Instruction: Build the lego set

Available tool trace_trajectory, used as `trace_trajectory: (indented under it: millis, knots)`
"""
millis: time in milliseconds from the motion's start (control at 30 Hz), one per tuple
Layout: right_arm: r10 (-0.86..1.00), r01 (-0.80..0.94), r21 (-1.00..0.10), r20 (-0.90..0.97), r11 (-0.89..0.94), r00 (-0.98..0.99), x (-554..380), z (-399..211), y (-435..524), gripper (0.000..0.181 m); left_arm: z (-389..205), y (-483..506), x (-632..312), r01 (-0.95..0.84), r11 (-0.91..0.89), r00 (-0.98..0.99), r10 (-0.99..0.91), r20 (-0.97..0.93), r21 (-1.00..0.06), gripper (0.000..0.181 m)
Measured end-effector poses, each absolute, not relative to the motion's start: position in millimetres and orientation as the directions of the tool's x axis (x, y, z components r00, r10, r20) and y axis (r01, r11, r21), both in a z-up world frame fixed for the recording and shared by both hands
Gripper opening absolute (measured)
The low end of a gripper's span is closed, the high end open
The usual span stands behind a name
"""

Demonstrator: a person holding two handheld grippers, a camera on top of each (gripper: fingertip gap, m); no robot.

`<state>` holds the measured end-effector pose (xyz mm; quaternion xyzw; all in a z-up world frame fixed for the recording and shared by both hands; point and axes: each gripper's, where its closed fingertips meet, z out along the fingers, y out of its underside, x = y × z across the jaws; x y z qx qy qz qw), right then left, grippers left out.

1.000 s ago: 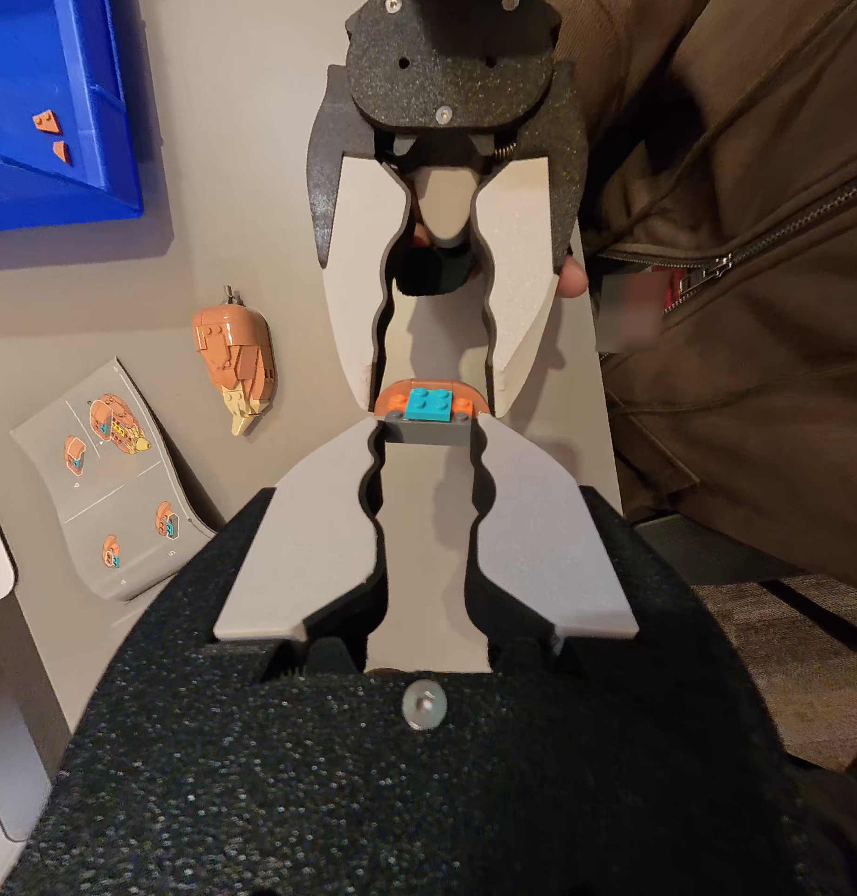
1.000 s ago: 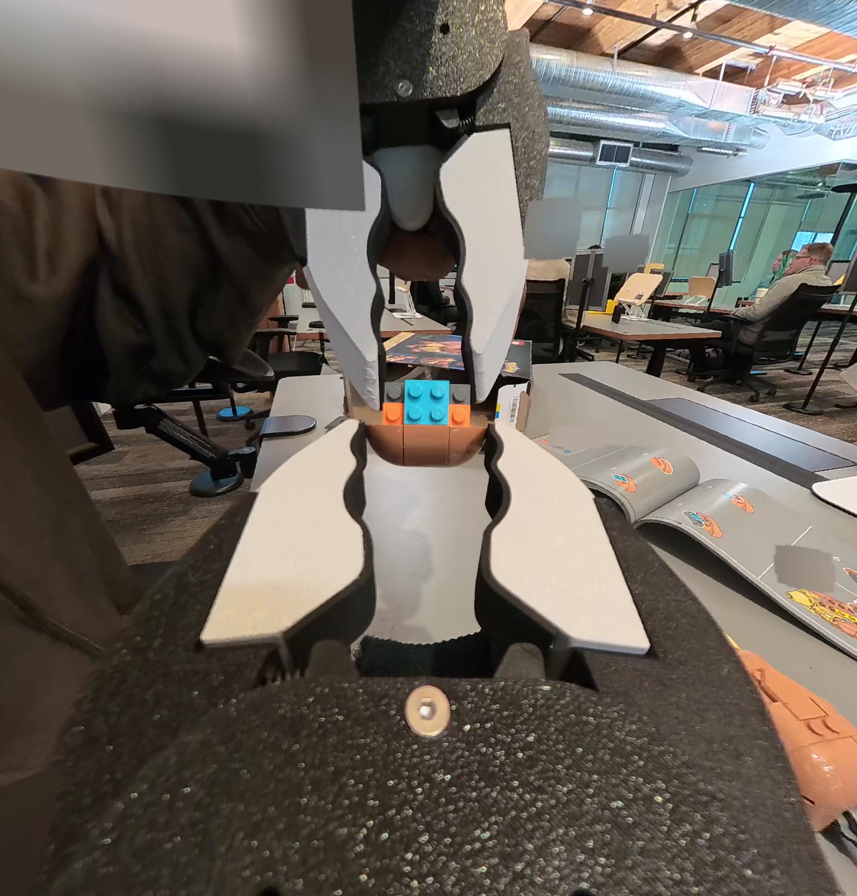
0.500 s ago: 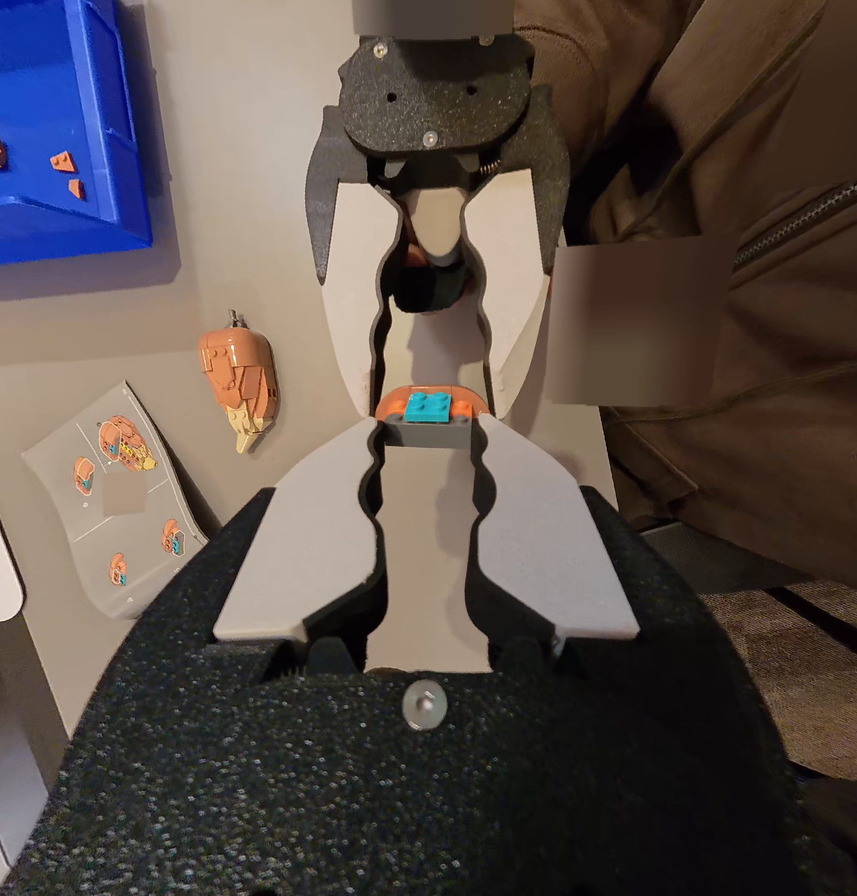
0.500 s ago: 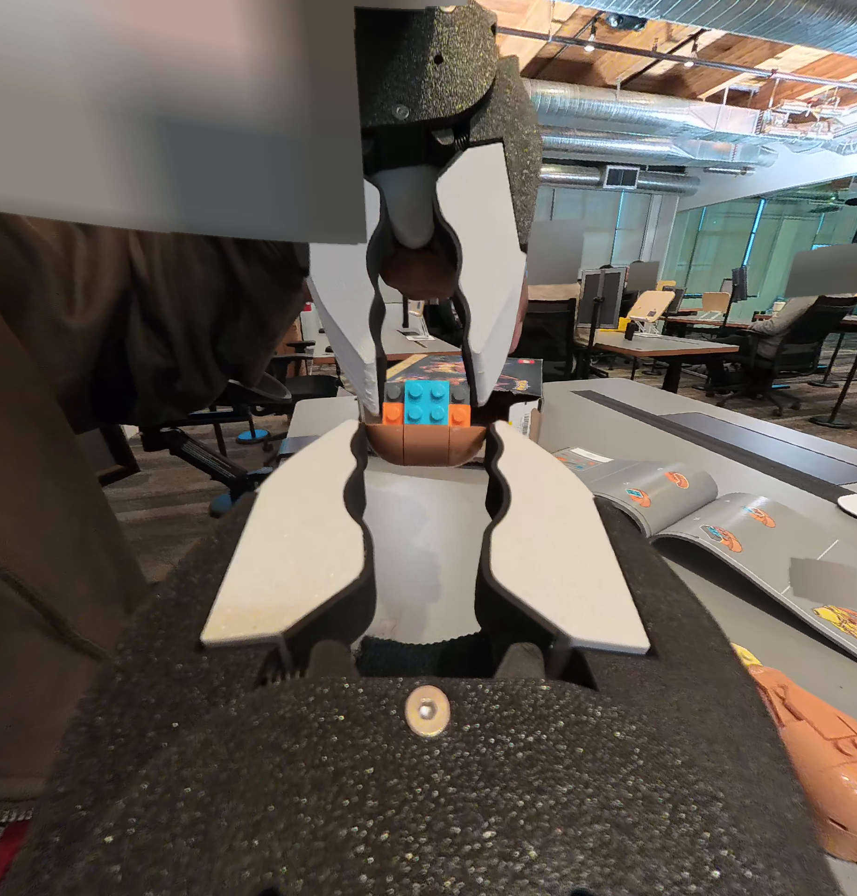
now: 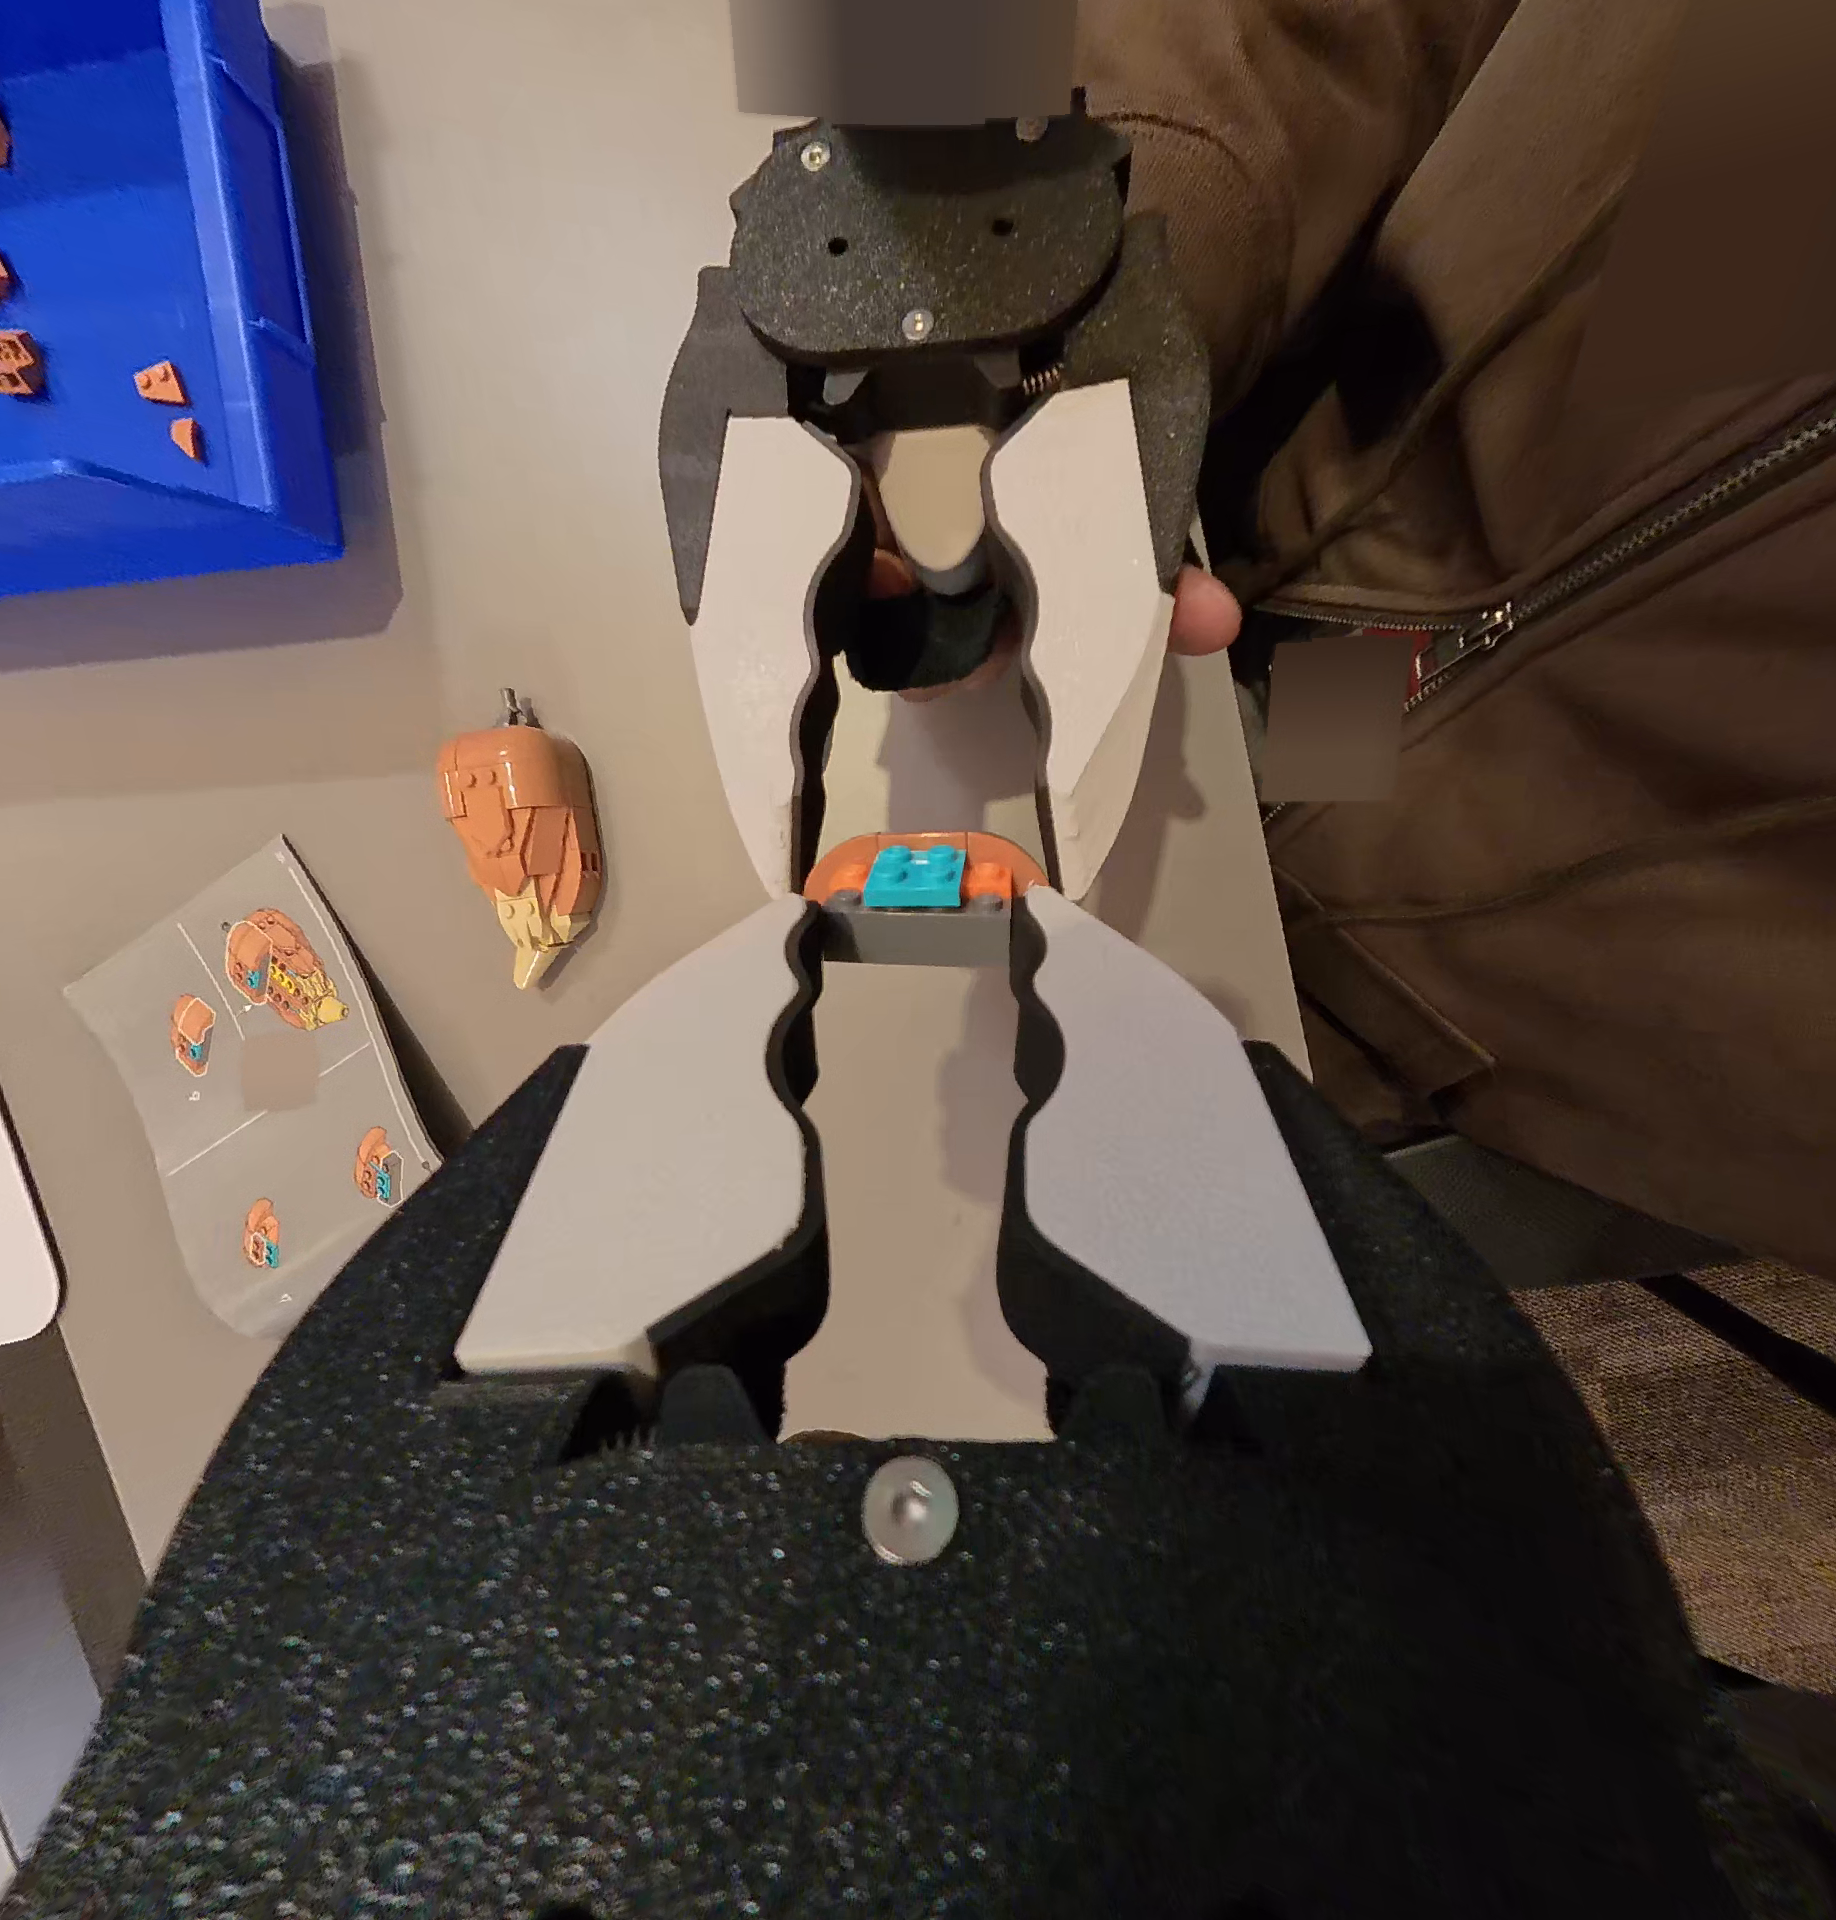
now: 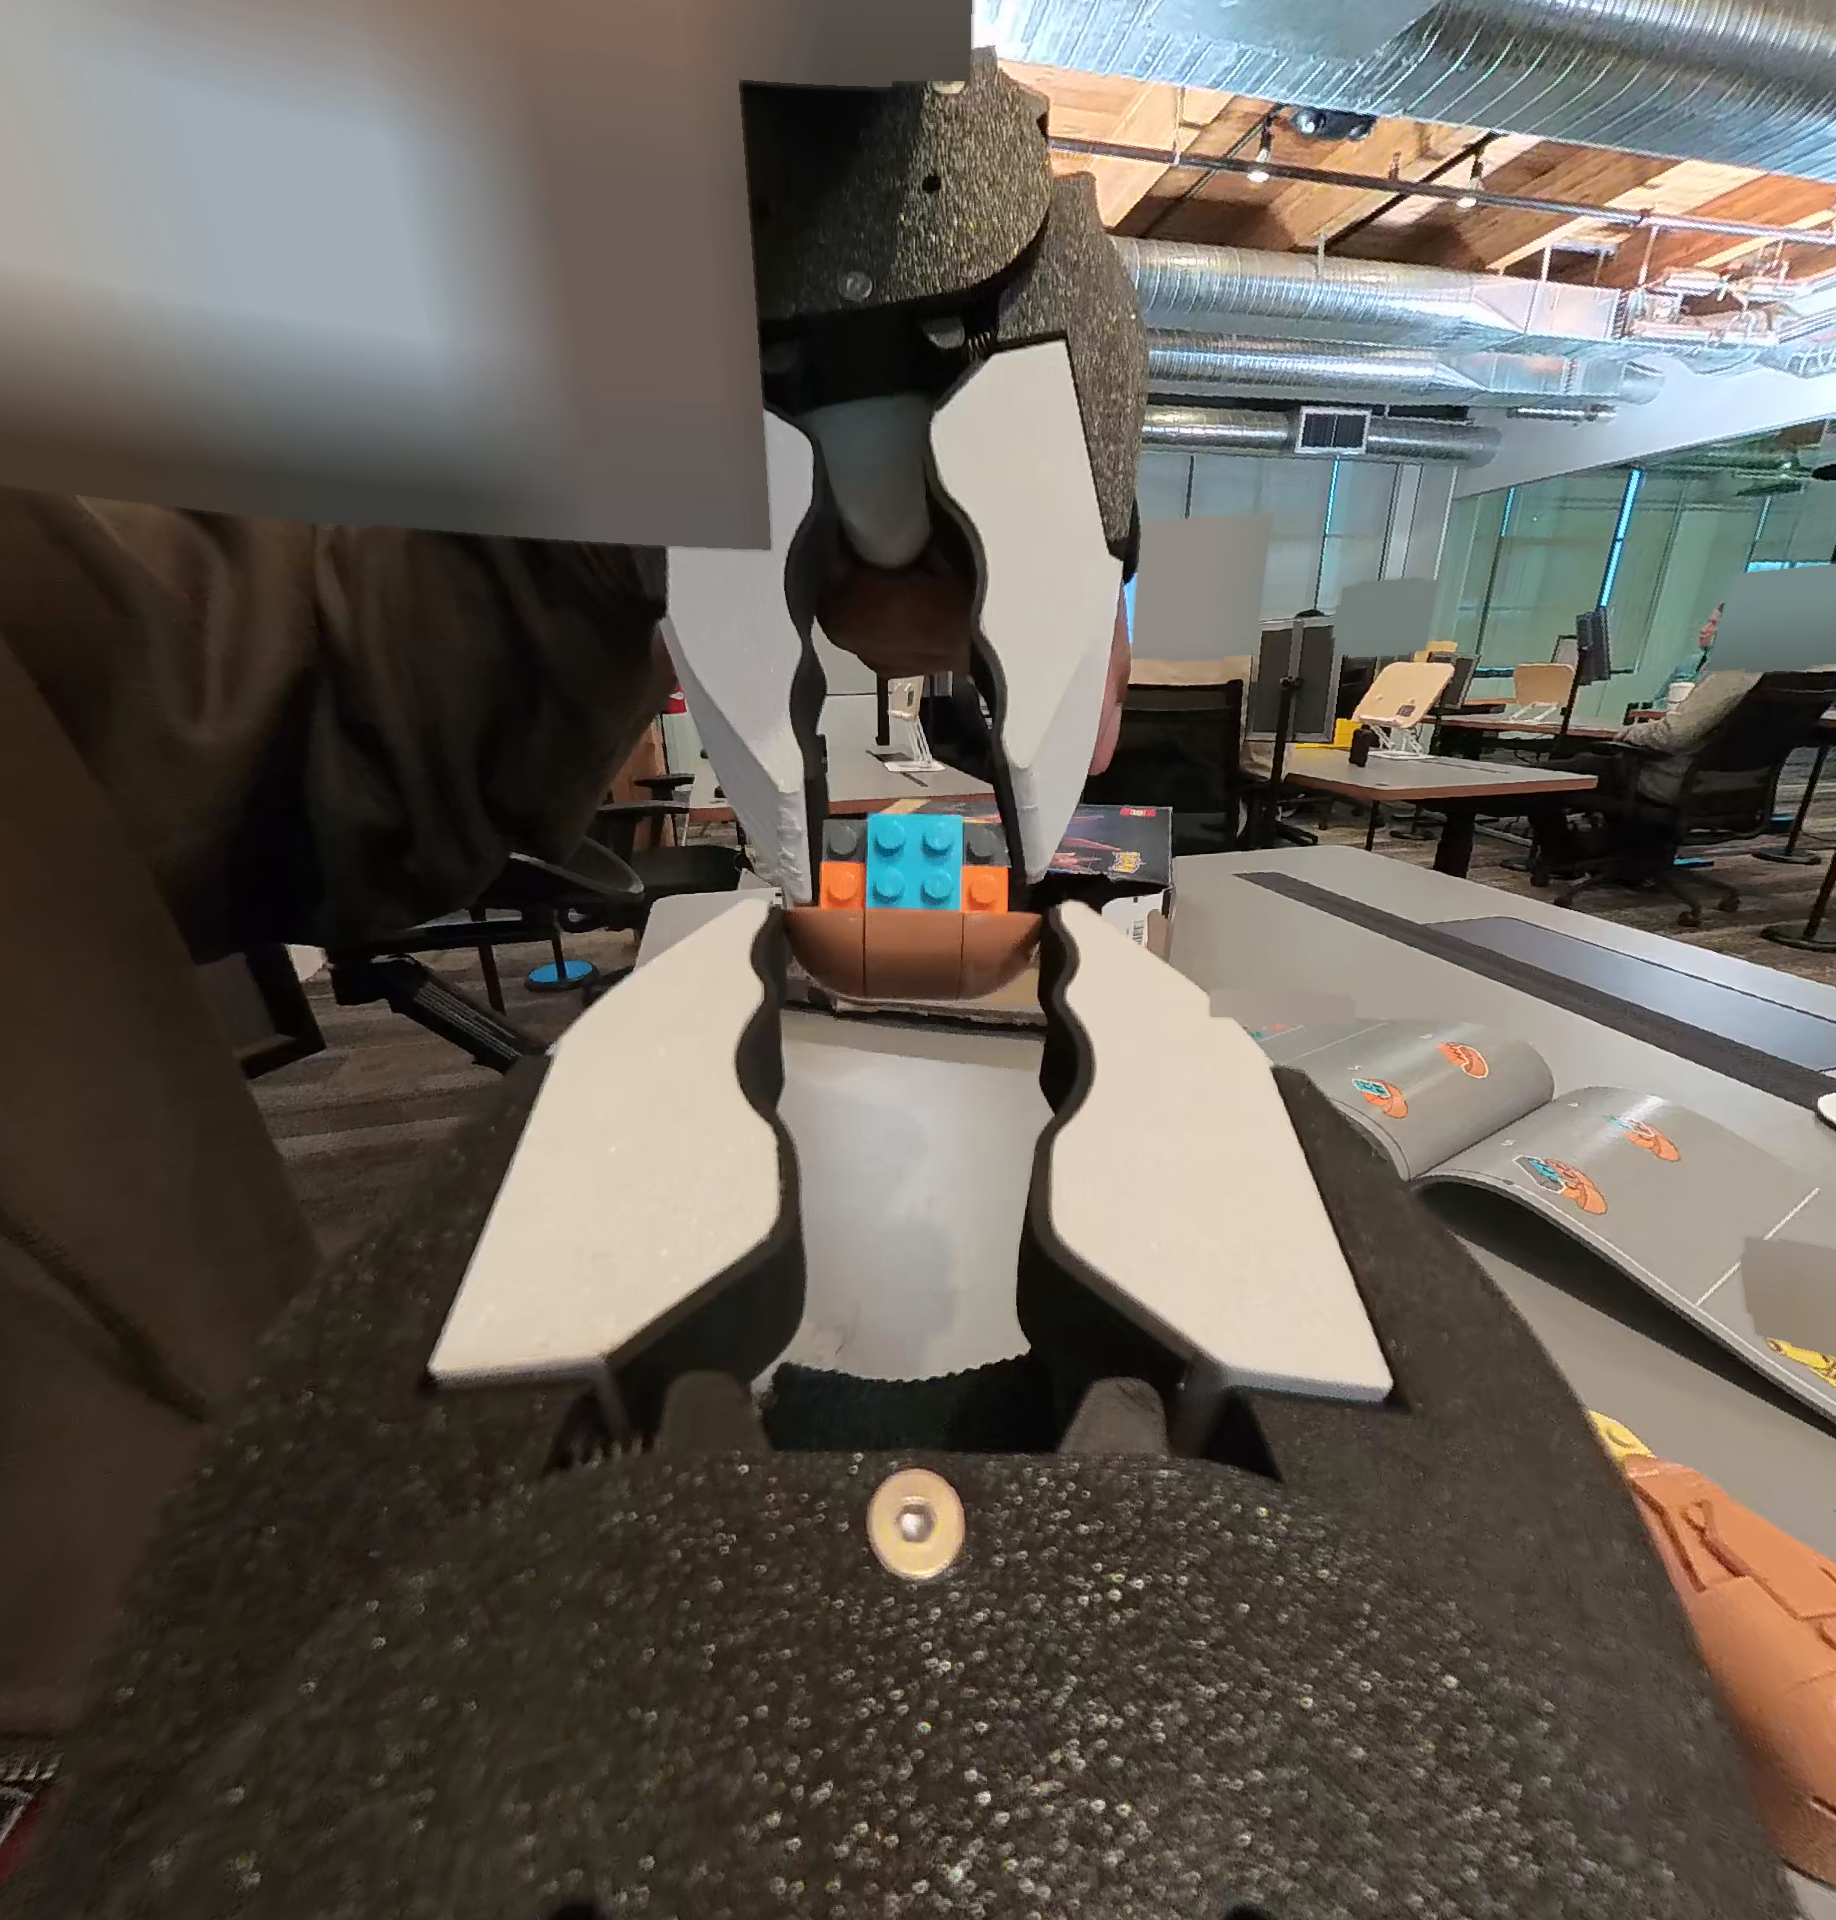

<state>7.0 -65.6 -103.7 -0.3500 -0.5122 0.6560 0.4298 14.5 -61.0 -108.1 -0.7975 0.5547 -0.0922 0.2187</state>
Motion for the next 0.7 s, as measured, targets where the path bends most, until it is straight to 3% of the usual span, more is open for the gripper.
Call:
trace_trajectory:
  millis: [33,500,700]
  knots:
    - [0.922,-0.208,-0.972,-0.019,-0.108,-0.387,7.3,-103.1,-65.5,0.047,-107.7,-60.9,15.1,-0.843,-0.289,0.368,-0.925,-0.095,-0.453,0.035]
    - [0.911,-0.223,-0.963,-0.050,-0.153,-0.409,10.7,-99.6,-62.3,0.047,-99.6,-56.5,17.3,-0.823,-0.284,0.387,-0.915,-0.118,-0.492,0.040]
    - [0.938,-0.145,-0.985,-0.043,-0.098,-0.344,18.3,-116.5,-40.4,0.047,-112.6,-57.7,-19.0,-0.721,-0.392,0.555,-0.820,-0.138,-0.571,0.042]
